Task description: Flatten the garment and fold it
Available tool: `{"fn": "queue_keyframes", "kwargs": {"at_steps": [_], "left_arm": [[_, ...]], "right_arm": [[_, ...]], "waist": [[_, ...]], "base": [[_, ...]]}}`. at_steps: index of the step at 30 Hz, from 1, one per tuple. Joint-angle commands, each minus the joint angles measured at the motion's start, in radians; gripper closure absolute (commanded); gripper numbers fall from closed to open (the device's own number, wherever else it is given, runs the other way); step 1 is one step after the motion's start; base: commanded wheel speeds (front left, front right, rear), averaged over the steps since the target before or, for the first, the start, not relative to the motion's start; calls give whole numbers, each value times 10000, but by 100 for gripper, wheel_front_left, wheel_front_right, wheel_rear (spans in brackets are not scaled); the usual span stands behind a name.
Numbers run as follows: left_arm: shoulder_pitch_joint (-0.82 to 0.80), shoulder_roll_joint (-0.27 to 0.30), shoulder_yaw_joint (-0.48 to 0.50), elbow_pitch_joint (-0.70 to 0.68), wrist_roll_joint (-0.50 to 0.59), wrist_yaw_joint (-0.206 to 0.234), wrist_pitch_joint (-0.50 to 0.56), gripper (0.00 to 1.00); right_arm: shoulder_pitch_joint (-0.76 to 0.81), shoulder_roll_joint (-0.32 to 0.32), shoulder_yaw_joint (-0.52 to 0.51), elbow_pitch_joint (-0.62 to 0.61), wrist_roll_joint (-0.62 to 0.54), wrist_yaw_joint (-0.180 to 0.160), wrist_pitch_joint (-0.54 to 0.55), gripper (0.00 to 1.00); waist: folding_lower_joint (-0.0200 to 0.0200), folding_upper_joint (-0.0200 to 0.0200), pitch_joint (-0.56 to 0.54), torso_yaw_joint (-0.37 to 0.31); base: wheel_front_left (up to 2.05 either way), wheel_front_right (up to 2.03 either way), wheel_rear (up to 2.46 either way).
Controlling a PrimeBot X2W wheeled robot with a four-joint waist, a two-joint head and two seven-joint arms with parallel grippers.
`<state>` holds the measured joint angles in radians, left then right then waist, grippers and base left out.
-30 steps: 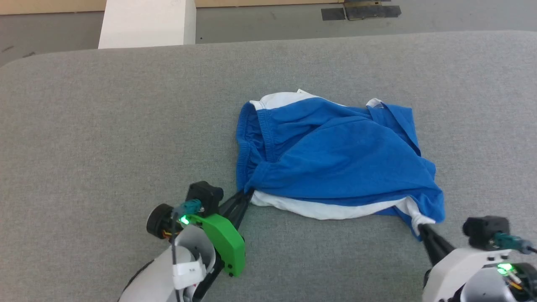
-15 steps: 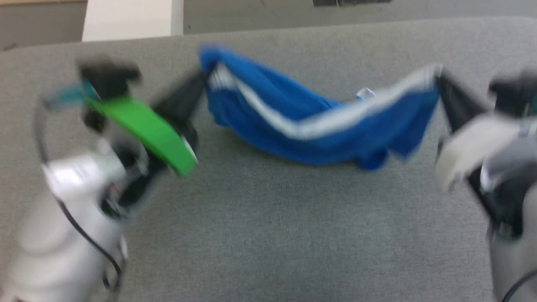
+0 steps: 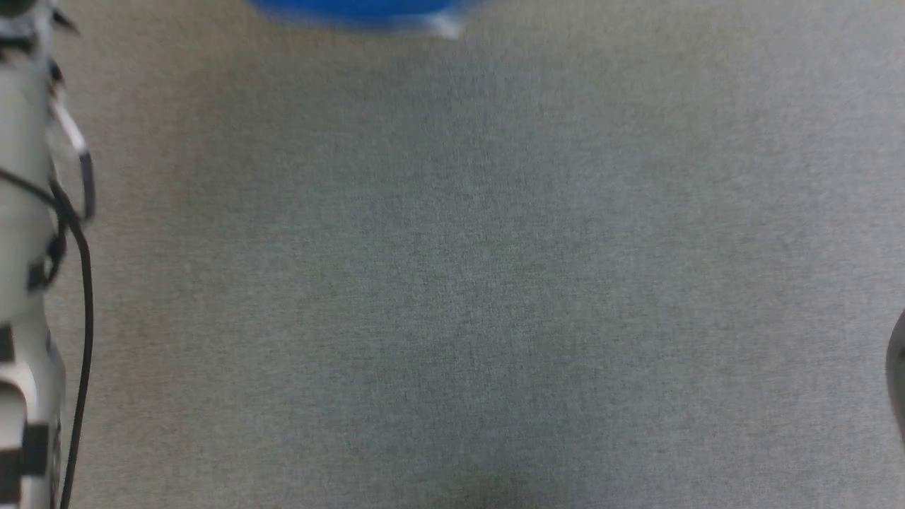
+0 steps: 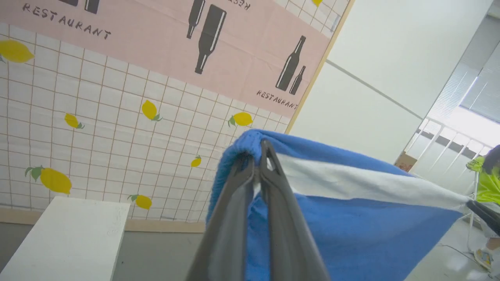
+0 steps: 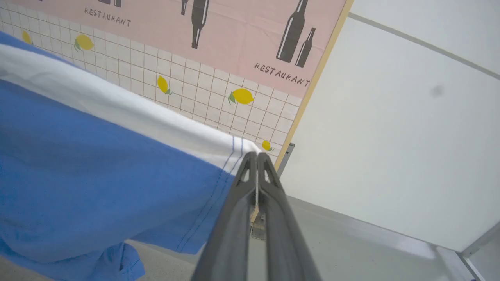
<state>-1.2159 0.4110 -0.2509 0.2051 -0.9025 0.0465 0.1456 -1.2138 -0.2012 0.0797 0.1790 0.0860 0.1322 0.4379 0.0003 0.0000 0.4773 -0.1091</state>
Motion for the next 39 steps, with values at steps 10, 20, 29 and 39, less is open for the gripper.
{"fn": "queue_keyframes", "kwargs": {"at_steps": [10, 20, 29, 39], "left_arm": [[-1064, -527, 442, 1137, -24, -636, -1578, 100], [3059, -142, -1143, 1182, -34, -1333, -580, 100], [8177, 466, -1990, -873, -348, -812, -252, 100], [11479, 1368, -2502, -3391, -194, 695, 364, 100]], "right_arm": [[-1445, 269, -24, 1202, -374, -15, -2090, 100], [2847, -881, 1352, 326, 1483, -15, -672, 100], [8907, -719, 259, -2609, 2716, -15, 1319, 100], [13324, 572, -1239, -5039, 2131, -15, 2983, 100]], "waist": [[-3, 0, 705, 111], [-3, 0, -275, 399], [-3, 0, -1587, 585], [-3, 0, -2292, 911]], "base": [[0, 0, 0], [0, 0, 0], [0, 0, 0], [0, 0, 0]]}}
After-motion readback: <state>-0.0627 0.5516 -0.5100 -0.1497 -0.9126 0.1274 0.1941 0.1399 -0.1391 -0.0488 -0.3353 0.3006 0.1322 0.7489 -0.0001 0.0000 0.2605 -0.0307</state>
